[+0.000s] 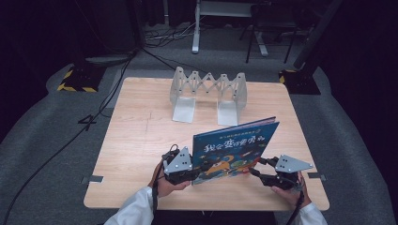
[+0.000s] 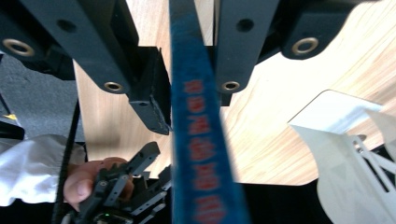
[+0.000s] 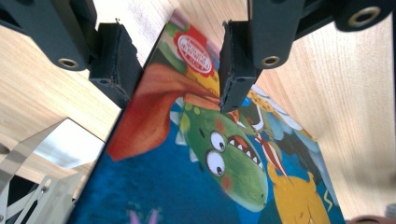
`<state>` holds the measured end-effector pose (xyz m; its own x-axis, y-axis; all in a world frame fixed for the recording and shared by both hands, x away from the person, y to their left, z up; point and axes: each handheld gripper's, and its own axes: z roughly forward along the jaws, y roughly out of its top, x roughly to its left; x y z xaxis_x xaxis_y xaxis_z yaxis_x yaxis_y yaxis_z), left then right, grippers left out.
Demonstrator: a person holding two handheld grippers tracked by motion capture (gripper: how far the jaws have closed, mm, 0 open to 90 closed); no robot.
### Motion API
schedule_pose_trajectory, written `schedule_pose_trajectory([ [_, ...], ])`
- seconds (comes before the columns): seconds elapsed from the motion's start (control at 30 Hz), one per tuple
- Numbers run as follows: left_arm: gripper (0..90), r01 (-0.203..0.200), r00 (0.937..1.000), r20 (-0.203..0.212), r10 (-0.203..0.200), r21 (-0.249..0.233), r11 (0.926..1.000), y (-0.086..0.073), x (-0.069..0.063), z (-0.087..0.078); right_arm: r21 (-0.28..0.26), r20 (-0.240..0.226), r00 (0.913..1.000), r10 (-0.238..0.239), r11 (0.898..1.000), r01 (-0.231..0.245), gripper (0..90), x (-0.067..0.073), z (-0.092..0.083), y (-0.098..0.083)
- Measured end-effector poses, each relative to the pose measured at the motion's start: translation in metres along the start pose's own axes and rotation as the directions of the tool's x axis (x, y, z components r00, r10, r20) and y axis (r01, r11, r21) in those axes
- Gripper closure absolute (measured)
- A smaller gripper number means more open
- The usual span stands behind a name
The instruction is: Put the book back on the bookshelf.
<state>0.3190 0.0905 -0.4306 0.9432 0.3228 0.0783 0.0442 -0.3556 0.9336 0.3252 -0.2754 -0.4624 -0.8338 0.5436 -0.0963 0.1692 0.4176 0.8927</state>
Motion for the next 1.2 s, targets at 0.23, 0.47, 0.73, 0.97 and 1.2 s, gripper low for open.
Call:
schedule_pose_trajectory([
  [0.23, 82.4, -0.024, 0.9997, -0.009, 0.024, 0.008, 0.9997, 0.001, -0.001, 0.0, -0.043, 0.103, 0.9929, 0.06, 0.998, -0.056, 44.0, -0.013, -0.008, 0.005],
  [0.47, 82.4, -0.029, 0.9994, -0.018, 0.029, -0.001, 0.9996, 0.0, 0.0, 0.002, -0.088, 0.035, 0.9966, 0.075, 0.994, -0.071, 38.7, -0.025, 0.007, 0.021],
  [0.73, 82.0, 0.003, 0.9995, -0.033, -0.005, -0.048, 0.9988, -0.002, 0.009, 0.005, -0.047, 0.025, 0.9976, 0.065, 0.997, -0.064, 48.2, -0.023, 0.022, 0.024],
  [0.97, 80.6, 0.019, 0.9988, -0.043, -0.022, -0.086, 0.9961, 0.0, 0.011, 0.006, -0.041, 0.029, 0.996, 0.085, 0.996, -0.083, 48.3, -0.024, 0.023, 0.025],
  [1.2, 80.4, 0.051, 0.9981, -0.029, -0.055, -0.125, 0.9909, -0.004, 0.017, 0.006, -0.032, 0.035, 0.9963, 0.079, 0.996, -0.078, 48.2, -0.024, 0.027, 0.028],
])
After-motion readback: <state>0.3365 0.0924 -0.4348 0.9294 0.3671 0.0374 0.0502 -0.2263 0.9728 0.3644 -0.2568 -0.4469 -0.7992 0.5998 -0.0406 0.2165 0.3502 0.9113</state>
